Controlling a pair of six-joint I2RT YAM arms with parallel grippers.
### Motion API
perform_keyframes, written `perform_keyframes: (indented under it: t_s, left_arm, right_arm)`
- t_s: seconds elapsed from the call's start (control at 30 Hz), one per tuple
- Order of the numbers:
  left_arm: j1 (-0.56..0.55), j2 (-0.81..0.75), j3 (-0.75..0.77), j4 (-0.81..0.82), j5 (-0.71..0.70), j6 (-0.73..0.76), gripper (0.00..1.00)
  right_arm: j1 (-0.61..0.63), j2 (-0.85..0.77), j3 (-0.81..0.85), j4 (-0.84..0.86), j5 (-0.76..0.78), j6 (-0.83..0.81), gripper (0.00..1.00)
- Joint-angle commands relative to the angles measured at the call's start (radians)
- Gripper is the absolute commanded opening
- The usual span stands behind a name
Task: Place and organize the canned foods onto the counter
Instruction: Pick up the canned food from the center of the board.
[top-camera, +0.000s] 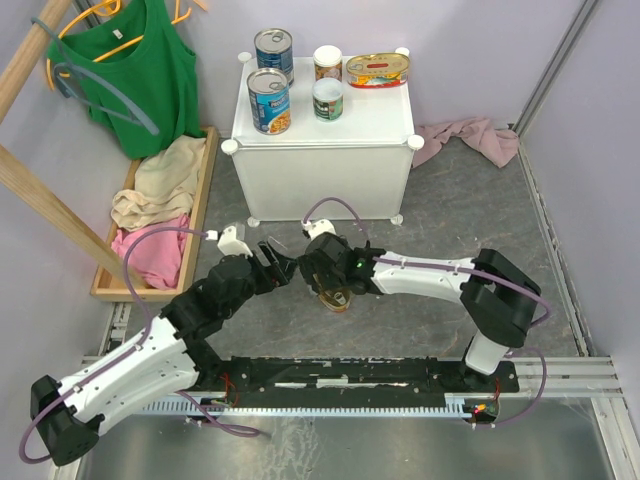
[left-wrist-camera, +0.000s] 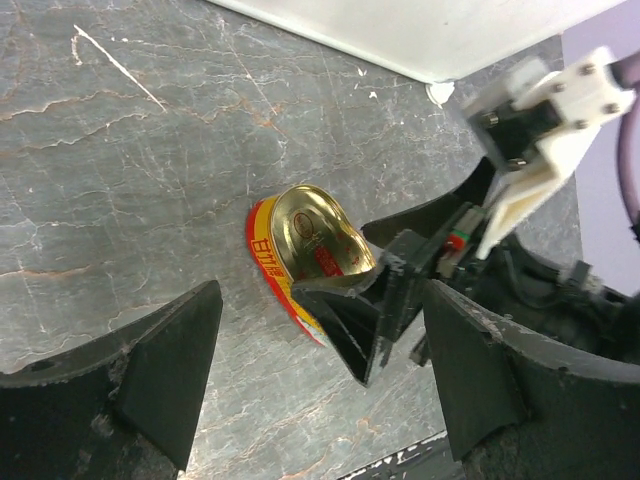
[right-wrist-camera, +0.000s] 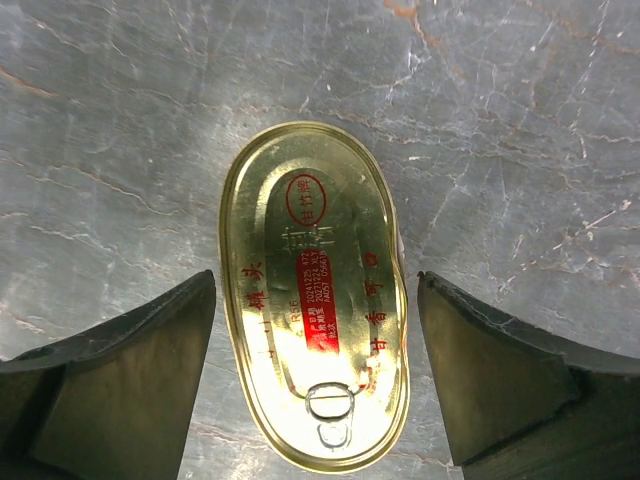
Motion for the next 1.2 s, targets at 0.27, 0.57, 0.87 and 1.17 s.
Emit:
perform_keyframes:
  t_s: [0.27, 0.57, 0.87, 1.17]
  left_arm:
    - [-0.006, 0.022, 0.029, 0.099, -0.055, 0.05, 0.89]
    - [-0.004, -0.039, -0.002, 0.11, -0.056, 0.063, 0.9]
    - [-0.004, -0.082, -0.025, 0.122, -0.045, 0.054, 0.9]
    - [-0.004, -0.109, -0.052, 0.134, -0.053, 0.045, 0.9]
  right_arm:
    - [0.0, -0.099, -0.056, 0.082, -0.004, -0.057, 0.91]
    - [0.05, -0.154, -0.122, 0.089, 0.005, -0.094, 0.91]
    - [0.063, -0.15, -0.171, 0.116, 0.026, -0.088, 0.91]
    - [0.063, -0.097, -0.229, 0.259, 0.036, -0.112, 0.88]
